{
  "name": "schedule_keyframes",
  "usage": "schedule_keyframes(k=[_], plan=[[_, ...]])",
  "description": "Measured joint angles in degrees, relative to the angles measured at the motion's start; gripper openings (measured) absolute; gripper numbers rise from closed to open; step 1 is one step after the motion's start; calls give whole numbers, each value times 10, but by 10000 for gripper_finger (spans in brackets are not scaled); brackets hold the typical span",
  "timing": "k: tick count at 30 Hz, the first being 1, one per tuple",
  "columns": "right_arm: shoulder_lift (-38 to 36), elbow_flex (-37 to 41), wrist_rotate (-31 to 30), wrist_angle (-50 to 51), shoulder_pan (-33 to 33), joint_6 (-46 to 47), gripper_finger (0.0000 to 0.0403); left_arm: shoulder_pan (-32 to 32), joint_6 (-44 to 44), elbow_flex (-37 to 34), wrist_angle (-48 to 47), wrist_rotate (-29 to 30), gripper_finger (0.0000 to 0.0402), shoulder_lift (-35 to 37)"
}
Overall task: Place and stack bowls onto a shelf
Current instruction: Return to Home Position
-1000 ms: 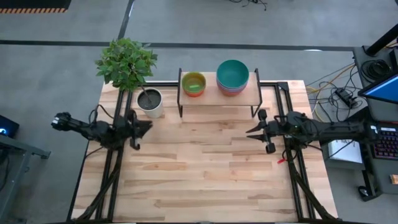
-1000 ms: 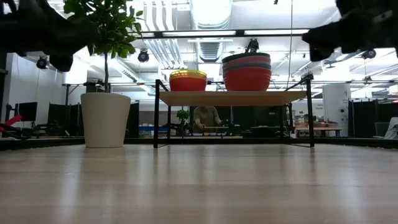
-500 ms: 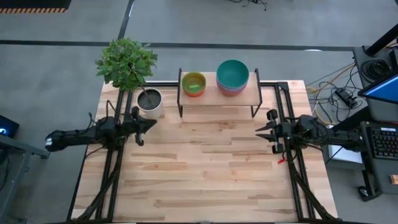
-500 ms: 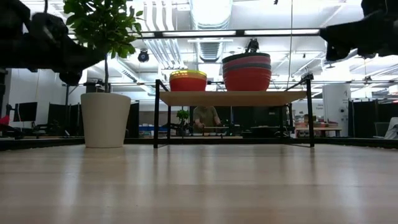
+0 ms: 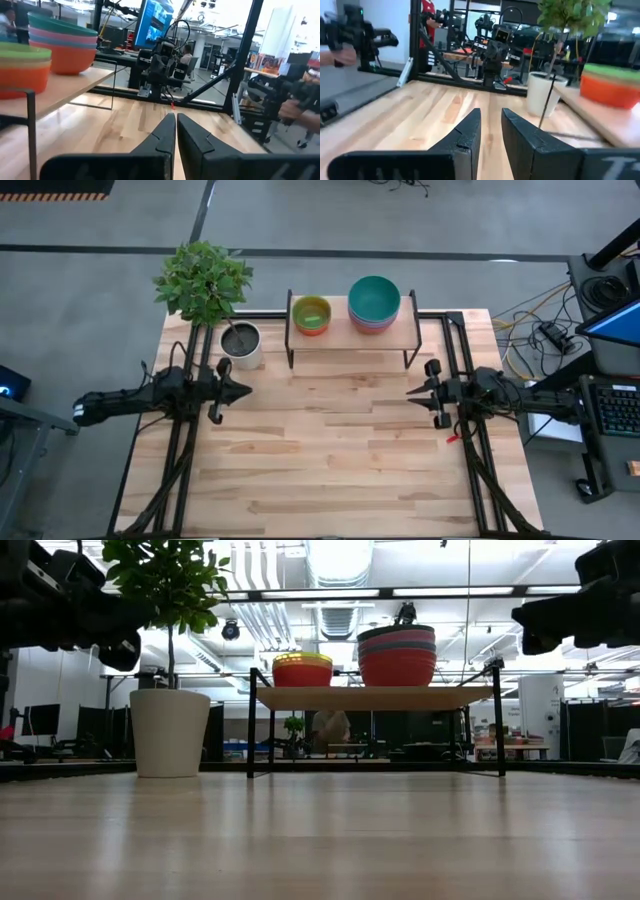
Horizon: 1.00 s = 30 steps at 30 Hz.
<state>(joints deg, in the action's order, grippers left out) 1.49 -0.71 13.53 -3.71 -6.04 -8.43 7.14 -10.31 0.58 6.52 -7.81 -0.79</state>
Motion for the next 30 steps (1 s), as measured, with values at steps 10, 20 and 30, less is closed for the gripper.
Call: schedule_keyframes(k=[10,20,30], plan=[[1,0,-3,11,0,45,68,0,-96,0,-15,0,0,-15],[1,0,-3,12,0,35,68,0,-97,4,-15,2,0,-23],[1,1,-3,12,0,35,68,0,-97,5,-15,2,0,-23]])
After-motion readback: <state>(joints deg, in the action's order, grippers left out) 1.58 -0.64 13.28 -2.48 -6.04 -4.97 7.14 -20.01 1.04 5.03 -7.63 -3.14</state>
